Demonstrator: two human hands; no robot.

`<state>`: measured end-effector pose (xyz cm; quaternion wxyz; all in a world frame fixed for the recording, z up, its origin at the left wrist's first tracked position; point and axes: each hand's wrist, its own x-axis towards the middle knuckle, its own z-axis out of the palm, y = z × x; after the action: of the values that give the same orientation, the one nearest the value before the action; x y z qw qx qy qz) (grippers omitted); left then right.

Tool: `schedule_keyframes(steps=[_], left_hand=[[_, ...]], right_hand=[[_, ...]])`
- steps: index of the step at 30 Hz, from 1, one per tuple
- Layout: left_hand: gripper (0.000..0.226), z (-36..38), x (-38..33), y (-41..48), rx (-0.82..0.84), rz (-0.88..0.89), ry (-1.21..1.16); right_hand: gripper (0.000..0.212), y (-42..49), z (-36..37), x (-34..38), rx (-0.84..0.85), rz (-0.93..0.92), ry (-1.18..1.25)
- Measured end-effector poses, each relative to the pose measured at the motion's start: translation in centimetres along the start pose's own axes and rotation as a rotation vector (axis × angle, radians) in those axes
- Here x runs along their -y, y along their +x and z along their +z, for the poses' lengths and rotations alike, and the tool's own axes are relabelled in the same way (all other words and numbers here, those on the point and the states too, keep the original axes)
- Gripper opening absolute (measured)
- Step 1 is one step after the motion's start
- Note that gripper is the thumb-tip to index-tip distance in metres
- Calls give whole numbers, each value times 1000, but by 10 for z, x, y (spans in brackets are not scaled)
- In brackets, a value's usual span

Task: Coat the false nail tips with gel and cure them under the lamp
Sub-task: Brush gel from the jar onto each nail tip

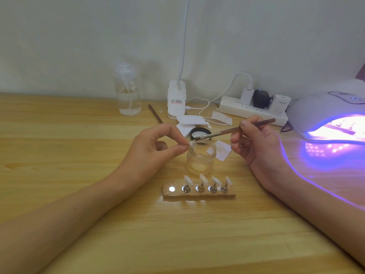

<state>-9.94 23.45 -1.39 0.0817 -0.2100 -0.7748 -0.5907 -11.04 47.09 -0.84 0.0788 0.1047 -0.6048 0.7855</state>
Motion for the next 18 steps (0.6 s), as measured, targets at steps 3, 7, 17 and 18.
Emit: schedule_keyframes(steps=[3,7,17,18], left_hand=[[12,1,1,0,-3,6,6],[14,1,2,1,4,12,2],[16,0,3,1,14,11,11],[16,0,3,1,12,9,13]], right_hand=[[15,-1,2,-1,15,-2,-48],[14,0,0,-1,-10,12,-10],[14,1,0,-1,13,7,9],[14,0,1,-1,26,4,-1]])
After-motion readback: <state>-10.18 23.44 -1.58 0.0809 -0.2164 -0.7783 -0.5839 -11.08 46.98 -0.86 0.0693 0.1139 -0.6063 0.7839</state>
